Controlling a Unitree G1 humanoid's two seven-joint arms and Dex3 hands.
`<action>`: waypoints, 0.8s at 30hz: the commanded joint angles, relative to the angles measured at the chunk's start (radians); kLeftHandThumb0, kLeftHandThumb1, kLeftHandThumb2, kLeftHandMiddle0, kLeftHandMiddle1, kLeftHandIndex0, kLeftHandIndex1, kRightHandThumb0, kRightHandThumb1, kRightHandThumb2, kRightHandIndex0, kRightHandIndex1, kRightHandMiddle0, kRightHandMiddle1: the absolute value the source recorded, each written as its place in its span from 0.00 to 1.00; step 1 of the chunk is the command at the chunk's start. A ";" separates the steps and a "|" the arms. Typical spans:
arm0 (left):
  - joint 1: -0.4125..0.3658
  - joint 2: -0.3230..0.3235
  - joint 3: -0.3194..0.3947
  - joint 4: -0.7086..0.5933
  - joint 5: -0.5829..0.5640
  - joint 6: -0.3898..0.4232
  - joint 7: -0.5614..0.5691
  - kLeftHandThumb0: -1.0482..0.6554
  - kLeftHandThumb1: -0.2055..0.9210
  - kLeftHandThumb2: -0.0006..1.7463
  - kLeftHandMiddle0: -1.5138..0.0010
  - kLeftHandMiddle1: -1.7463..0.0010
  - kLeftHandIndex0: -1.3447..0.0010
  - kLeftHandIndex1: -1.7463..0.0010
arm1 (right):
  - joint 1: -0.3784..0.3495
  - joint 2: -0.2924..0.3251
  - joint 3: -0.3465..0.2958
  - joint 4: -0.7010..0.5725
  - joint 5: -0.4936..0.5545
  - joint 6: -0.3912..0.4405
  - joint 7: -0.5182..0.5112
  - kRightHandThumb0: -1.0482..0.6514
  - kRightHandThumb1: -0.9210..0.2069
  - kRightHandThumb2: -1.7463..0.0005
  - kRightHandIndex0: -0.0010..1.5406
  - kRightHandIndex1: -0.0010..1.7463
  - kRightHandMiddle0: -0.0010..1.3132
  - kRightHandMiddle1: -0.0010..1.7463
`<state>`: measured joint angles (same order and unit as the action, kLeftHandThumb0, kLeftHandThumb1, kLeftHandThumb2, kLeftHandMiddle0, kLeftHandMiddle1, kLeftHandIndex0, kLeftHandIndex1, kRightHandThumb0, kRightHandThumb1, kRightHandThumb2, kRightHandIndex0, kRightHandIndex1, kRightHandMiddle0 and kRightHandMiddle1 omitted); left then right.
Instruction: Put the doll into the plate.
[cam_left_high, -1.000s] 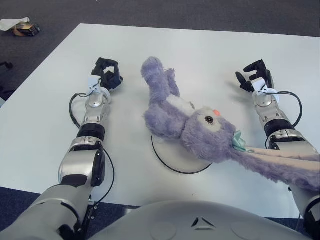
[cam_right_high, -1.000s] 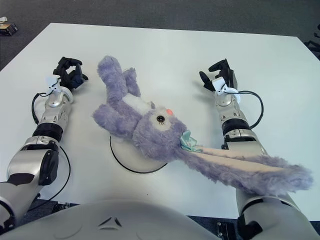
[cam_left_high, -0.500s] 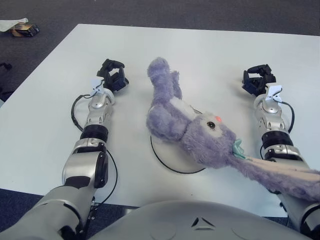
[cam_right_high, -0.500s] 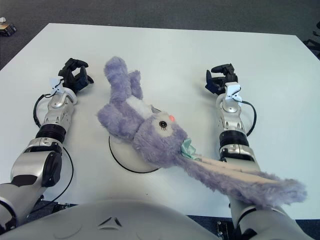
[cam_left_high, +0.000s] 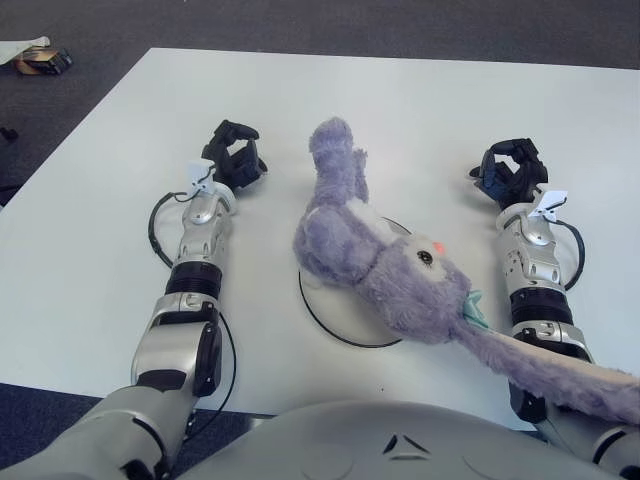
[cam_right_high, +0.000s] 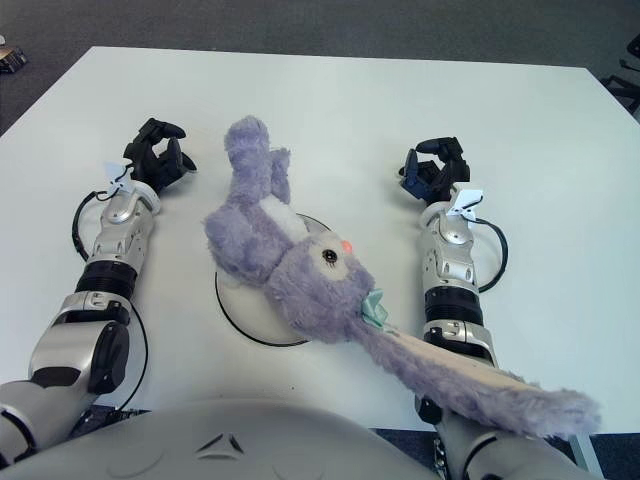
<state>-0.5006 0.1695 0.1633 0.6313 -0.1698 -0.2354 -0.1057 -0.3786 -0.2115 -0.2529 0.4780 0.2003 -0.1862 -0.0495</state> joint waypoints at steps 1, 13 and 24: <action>0.029 -0.004 -0.008 -0.053 0.004 0.012 -0.021 0.38 0.72 0.55 0.44 0.00 0.71 0.00 | 0.030 0.019 -0.008 -0.060 0.006 0.012 0.000 0.61 0.45 0.34 0.40 0.90 0.26 1.00; 0.094 -0.022 -0.032 -0.194 0.027 0.036 -0.016 0.37 0.65 0.60 0.42 0.00 0.67 0.00 | 0.131 0.051 0.002 -0.248 -0.039 0.099 -0.055 0.61 0.45 0.34 0.38 0.90 0.28 1.00; 0.155 -0.022 -0.059 -0.323 0.030 0.081 -0.036 0.37 0.63 0.62 0.42 0.00 0.65 0.00 | 0.198 0.056 0.017 -0.356 -0.056 0.135 -0.047 0.61 0.46 0.33 0.39 0.90 0.28 1.00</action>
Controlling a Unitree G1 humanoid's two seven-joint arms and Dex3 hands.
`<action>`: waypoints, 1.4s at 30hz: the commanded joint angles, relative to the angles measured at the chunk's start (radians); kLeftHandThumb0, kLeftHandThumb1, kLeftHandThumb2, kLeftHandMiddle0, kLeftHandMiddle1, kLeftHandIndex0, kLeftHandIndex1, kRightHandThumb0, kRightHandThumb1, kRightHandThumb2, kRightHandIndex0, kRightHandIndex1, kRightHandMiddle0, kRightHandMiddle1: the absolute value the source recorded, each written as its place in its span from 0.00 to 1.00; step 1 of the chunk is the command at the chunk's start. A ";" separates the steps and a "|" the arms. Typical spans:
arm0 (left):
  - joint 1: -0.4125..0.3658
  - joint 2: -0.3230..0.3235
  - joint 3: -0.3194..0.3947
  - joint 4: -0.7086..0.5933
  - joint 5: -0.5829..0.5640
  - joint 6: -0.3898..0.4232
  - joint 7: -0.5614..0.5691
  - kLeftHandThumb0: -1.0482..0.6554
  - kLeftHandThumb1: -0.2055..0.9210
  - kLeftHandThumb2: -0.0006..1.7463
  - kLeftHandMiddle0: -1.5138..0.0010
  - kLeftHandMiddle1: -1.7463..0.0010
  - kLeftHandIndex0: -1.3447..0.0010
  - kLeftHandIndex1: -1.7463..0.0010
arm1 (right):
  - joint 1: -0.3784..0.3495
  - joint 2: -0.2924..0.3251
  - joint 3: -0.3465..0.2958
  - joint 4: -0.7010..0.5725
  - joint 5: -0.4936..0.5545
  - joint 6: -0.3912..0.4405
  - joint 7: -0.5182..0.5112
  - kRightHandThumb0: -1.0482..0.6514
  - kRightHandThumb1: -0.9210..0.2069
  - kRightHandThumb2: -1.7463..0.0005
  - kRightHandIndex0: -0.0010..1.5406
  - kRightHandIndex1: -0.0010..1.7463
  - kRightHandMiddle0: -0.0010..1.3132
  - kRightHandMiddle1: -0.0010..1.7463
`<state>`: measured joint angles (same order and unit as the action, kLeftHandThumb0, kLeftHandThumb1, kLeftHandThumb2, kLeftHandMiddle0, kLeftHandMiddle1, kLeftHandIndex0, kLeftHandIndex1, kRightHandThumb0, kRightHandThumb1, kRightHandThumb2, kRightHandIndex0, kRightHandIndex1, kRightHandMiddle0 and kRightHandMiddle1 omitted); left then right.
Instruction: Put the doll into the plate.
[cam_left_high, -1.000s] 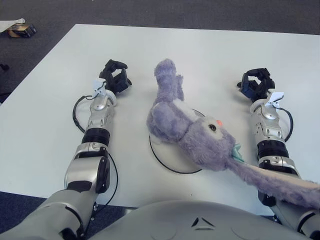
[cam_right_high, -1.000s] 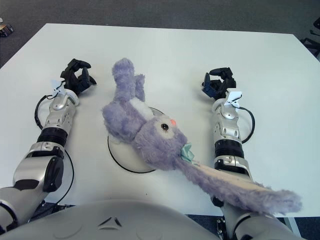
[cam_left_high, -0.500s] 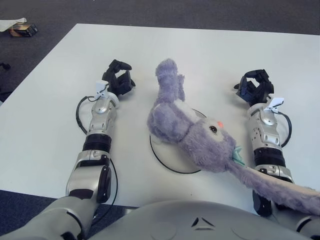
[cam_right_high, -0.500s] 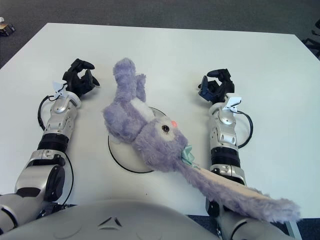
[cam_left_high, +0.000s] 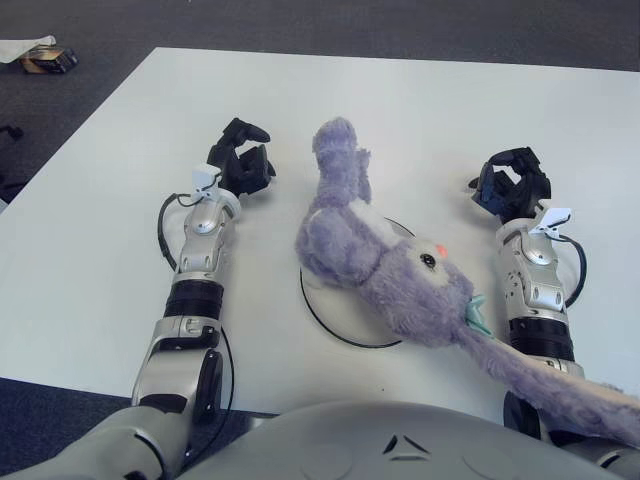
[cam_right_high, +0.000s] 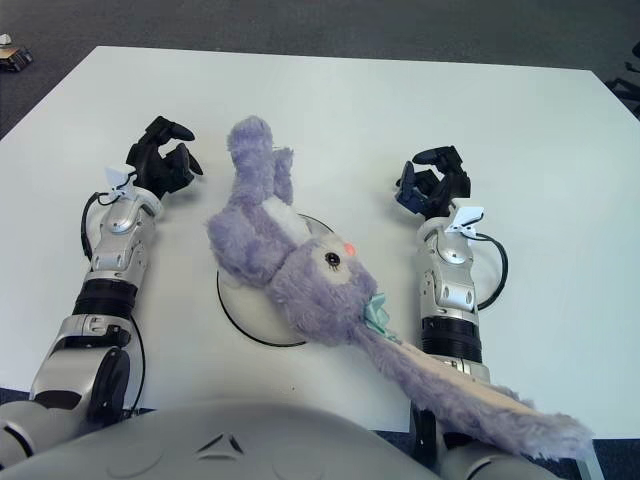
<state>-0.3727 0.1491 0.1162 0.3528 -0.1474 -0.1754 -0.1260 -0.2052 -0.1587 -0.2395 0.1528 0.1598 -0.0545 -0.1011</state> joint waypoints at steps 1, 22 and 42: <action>0.031 -0.001 -0.013 -0.052 0.007 0.025 -0.017 0.37 0.63 0.62 0.42 0.00 0.65 0.00 | 0.027 0.003 0.004 -0.035 -0.018 0.003 0.006 0.61 0.46 0.33 0.39 0.90 0.28 1.00; 0.127 -0.032 -0.010 -0.158 0.008 -0.009 -0.008 0.37 0.63 0.62 0.38 0.00 0.65 0.00 | 0.039 -0.019 0.017 0.012 -0.098 -0.099 0.039 0.61 0.49 0.30 0.41 0.91 0.28 1.00; 0.139 -0.065 -0.008 -0.090 0.063 -0.085 0.050 0.37 0.63 0.62 0.41 0.00 0.66 0.00 | 0.014 -0.026 0.008 0.054 -0.103 -0.072 0.019 0.61 0.50 0.29 0.41 0.94 0.27 1.00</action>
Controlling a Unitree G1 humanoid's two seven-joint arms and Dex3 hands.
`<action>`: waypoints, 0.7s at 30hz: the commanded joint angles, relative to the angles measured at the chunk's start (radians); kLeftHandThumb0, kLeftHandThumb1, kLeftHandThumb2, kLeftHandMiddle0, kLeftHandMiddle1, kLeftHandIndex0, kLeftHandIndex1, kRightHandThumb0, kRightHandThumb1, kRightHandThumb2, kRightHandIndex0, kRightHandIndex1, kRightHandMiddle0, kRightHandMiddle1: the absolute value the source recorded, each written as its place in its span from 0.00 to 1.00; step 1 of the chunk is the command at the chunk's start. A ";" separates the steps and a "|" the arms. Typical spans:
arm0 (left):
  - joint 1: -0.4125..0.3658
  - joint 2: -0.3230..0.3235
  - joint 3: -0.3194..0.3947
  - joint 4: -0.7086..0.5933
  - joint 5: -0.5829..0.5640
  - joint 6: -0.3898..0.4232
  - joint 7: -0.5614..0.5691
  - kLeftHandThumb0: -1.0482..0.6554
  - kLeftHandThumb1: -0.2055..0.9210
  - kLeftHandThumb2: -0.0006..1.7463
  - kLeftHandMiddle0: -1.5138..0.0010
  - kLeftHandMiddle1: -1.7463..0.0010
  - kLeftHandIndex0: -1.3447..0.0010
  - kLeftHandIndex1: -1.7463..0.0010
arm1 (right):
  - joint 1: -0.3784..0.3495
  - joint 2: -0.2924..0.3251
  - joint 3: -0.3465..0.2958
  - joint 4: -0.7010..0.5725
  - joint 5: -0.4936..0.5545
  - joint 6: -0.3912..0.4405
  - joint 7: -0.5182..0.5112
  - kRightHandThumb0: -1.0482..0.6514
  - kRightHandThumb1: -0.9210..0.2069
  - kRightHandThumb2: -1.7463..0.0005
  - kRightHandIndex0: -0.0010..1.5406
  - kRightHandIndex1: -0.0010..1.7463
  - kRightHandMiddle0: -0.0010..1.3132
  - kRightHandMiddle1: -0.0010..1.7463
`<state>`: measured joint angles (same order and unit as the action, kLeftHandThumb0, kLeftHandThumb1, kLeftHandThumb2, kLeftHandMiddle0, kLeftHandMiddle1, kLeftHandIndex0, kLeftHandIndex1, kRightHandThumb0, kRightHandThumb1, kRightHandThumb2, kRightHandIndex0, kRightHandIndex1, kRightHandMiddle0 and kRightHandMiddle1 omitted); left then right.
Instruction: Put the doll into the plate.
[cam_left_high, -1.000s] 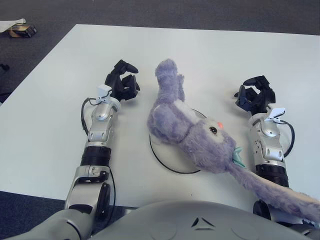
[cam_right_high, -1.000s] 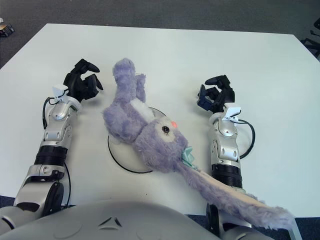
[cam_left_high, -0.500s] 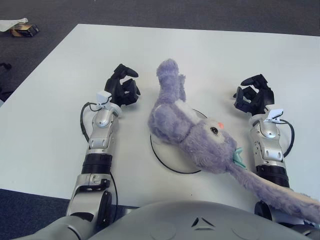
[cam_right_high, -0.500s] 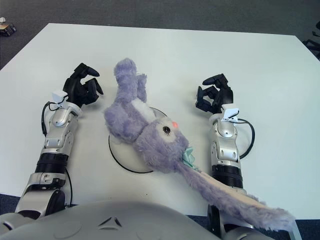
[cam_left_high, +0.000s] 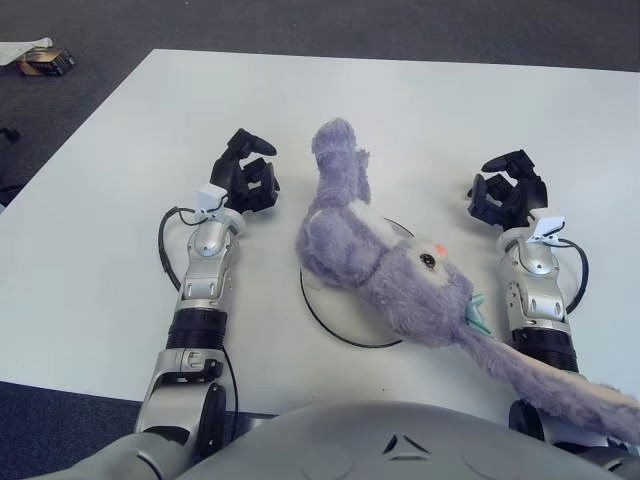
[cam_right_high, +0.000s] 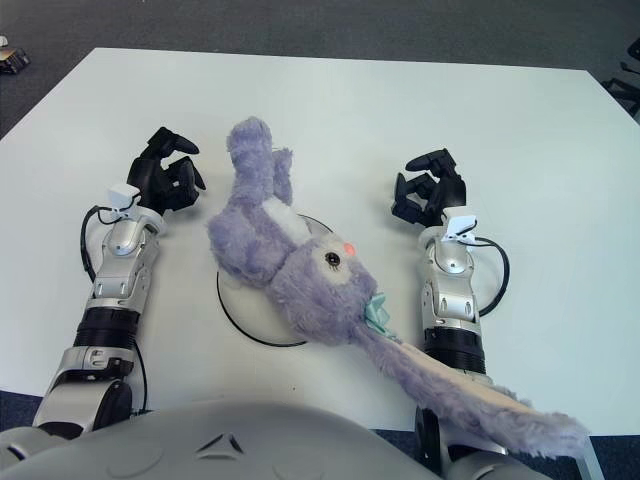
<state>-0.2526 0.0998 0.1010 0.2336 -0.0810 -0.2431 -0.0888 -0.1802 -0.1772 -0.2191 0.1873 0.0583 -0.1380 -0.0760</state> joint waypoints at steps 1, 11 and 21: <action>0.018 -0.018 0.009 0.035 -0.005 -0.021 0.014 0.37 0.63 0.62 0.41 0.00 0.65 0.00 | -0.012 -0.008 -0.014 0.020 -0.002 0.015 -0.007 0.61 0.50 0.29 0.41 0.94 0.27 1.00; 0.004 -0.035 0.025 0.071 -0.016 -0.019 0.033 0.36 0.61 0.63 0.39 0.00 0.64 0.00 | -0.025 -0.011 -0.023 0.039 -0.001 0.043 -0.013 0.61 0.50 0.27 0.39 0.97 0.27 1.00; -0.004 -0.038 0.028 0.087 -0.013 -0.003 0.045 0.36 0.60 0.65 0.37 0.00 0.64 0.00 | -0.034 -0.016 -0.028 0.054 0.002 0.057 -0.009 0.61 0.51 0.26 0.39 0.99 0.27 1.00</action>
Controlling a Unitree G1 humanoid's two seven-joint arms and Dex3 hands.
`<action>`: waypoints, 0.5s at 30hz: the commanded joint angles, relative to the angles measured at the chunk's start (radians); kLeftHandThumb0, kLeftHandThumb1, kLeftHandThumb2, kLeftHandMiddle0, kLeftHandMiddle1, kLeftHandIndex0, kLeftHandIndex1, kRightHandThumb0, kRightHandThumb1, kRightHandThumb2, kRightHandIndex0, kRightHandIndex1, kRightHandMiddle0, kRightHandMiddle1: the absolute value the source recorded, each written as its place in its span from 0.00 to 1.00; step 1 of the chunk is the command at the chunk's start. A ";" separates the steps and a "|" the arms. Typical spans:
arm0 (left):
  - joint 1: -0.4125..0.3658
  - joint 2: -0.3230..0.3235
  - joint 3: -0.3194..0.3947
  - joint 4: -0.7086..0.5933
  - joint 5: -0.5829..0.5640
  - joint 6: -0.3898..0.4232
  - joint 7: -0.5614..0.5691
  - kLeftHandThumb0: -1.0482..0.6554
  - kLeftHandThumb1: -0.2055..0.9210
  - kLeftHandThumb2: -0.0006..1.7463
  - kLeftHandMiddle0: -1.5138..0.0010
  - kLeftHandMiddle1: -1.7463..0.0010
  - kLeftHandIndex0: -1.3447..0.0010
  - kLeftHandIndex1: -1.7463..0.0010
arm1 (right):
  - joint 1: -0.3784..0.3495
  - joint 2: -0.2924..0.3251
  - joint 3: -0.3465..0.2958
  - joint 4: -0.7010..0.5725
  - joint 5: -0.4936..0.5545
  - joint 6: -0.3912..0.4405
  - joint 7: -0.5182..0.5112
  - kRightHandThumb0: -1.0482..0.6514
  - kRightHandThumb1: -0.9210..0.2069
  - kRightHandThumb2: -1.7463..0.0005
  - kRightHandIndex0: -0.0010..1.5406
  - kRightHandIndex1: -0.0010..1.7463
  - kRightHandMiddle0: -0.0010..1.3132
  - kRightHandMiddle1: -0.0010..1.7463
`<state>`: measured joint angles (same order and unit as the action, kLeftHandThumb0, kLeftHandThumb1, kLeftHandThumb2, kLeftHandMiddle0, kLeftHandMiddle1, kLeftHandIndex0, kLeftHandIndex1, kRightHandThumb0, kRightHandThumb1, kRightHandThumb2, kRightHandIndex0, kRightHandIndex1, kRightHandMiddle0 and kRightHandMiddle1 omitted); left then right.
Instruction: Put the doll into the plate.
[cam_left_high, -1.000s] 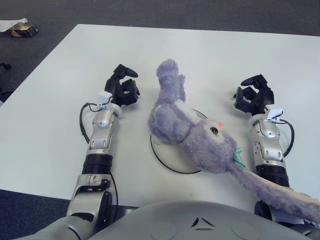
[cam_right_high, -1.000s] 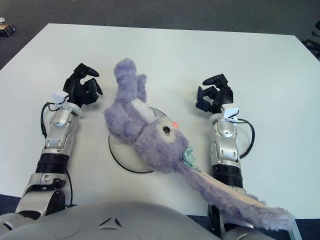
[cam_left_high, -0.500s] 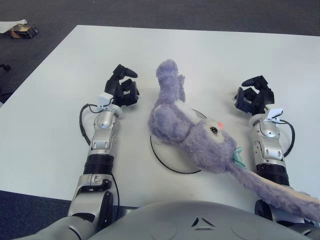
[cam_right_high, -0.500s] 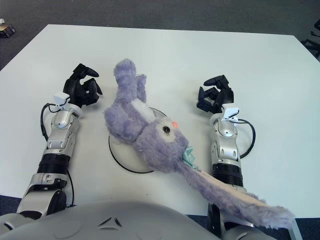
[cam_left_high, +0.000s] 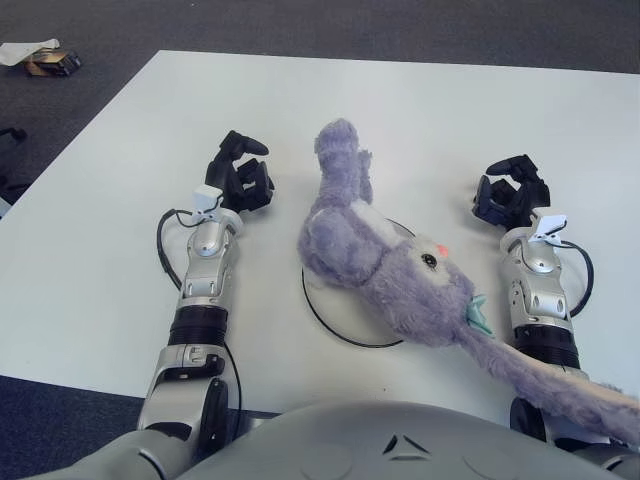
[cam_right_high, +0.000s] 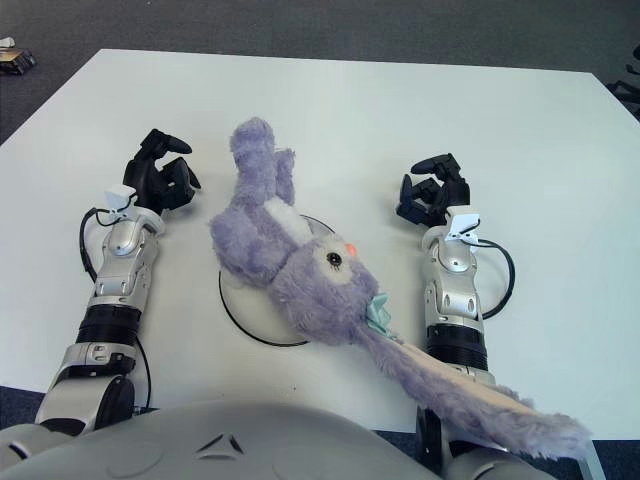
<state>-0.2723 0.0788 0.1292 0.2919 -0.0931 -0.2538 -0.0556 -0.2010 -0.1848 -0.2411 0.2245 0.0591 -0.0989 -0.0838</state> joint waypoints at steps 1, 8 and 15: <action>0.015 -0.016 -0.001 0.029 0.001 0.009 0.013 0.36 0.60 0.65 0.37 0.00 0.63 0.00 | -0.015 -0.009 -0.008 0.019 0.003 0.020 0.000 0.61 0.51 0.26 0.39 0.99 0.27 1.00; 0.014 -0.015 -0.004 0.028 0.003 0.015 0.011 0.36 0.58 0.66 0.35 0.00 0.62 0.00 | -0.021 -0.010 -0.011 0.025 0.004 0.030 0.002 0.61 0.51 0.25 0.39 1.00 0.27 1.00; 0.014 -0.015 -0.003 0.030 -0.002 0.015 0.005 0.36 0.58 0.66 0.36 0.00 0.62 0.00 | -0.025 -0.011 -0.011 0.035 0.001 0.032 -0.001 0.61 0.52 0.25 0.39 1.00 0.28 0.99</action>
<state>-0.2768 0.0783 0.1290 0.2994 -0.0927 -0.2445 -0.0538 -0.2205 -0.1864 -0.2446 0.2396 0.0609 -0.0840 -0.0832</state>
